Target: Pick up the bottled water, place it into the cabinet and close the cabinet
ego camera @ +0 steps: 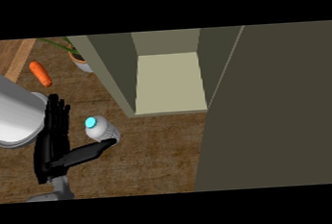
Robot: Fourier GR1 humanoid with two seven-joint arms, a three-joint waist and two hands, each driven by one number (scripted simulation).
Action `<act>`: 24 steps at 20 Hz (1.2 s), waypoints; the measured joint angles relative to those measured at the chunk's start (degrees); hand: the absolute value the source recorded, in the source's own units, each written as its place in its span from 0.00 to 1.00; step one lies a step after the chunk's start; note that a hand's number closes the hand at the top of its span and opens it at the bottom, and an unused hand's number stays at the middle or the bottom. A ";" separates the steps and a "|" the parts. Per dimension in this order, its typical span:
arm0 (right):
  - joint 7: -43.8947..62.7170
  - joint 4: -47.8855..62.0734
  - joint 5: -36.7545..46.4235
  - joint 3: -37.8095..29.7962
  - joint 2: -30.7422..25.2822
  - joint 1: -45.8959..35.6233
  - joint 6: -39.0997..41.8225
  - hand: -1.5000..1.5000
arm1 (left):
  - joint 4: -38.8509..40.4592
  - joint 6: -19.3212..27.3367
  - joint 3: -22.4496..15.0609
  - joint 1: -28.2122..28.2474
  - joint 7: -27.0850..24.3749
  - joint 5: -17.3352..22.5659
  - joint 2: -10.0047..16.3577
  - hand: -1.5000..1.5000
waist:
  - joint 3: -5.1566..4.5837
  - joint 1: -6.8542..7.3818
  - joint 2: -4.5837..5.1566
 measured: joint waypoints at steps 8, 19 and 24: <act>0.30 1.00 0.21 0.76 -1.44 -1.58 -2.24 0.00 | 11.94 0.07 -0.46 -3.37 -8.07 1.75 -1.03 0.00 | 0.00 -0.16 0.01; 0.19 1.76 0.40 0.86 -3.32 -3.00 -4.09 0.00 | 30.26 0.79 0.88 -7.87 -21.73 5.53 -1.13 0.00 | 0.02 -0.01 0.07; -2.15 1.87 0.35 0.51 -4.93 -2.14 -4.47 0.00 | 34.59 1.05 1.29 -8.71 -24.80 7.04 -0.80 0.00 | 0.04 0.08 0.05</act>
